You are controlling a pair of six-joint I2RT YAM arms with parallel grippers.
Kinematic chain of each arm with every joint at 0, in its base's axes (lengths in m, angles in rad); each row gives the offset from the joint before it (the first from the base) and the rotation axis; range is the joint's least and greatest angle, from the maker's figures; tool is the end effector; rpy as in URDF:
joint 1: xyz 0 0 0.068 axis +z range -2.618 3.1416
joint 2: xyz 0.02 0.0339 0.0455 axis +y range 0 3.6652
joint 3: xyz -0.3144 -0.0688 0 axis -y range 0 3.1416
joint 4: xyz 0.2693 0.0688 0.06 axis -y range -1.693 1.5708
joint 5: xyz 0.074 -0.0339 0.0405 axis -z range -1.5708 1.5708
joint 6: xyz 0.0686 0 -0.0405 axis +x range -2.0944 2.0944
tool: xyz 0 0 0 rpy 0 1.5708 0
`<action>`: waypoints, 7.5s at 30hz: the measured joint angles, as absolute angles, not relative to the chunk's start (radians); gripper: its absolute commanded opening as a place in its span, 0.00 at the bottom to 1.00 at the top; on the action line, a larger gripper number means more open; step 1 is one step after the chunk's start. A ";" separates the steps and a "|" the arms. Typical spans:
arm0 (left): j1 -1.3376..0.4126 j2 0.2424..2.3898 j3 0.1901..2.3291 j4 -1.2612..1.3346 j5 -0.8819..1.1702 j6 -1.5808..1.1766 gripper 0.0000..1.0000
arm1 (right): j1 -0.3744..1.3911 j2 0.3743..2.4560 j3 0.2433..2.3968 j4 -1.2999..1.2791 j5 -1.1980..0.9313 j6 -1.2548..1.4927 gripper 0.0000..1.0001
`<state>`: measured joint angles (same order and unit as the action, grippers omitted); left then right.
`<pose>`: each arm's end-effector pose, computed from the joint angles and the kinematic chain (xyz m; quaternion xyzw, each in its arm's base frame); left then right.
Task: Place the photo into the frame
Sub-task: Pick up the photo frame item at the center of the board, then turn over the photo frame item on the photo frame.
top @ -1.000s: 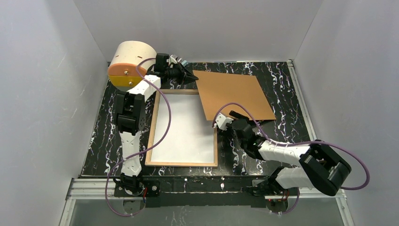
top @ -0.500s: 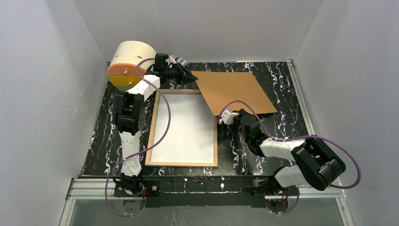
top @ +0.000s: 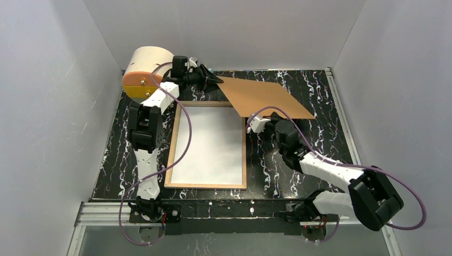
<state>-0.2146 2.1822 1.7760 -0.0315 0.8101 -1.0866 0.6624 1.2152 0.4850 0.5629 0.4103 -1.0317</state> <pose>0.5575 -0.1724 0.2682 -0.1358 0.7923 -0.5633 0.1911 0.2425 0.1544 0.2505 -0.4732 0.5937 -0.2690 0.5927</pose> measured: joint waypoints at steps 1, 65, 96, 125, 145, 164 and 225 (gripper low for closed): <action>-0.211 2.179 1.782 -0.033 0.808 -1.085 0.52 | 0.664 1.199 0.508 0.531 0.403 -1.027 0.01; 0.068 1.510 0.988 -0.392 0.057 -0.478 0.58 | 0.453 1.427 1.395 -0.495 -0.375 0.823 0.01; -0.015 1.697 0.892 -0.171 0.450 -0.485 0.33 | 0.318 1.418 1.227 -0.501 -0.635 0.768 0.01; -0.032 1.720 1.008 -0.208 0.326 -0.489 0.41 | 0.264 1.824 1.485 -0.636 -0.896 0.508 0.01; -0.032 1.797 1.047 -0.218 0.384 -0.477 0.30 | 0.266 2.003 1.600 -0.652 -0.964 0.440 0.01; -0.031 1.797 1.048 -0.221 0.404 -0.472 0.19 | 0.287 2.036 1.556 -0.562 -0.981 0.434 0.01; -0.023 1.792 1.048 -0.232 0.404 -0.464 0.24 | 0.275 2.012 1.369 -0.156 -0.935 0.588 0.05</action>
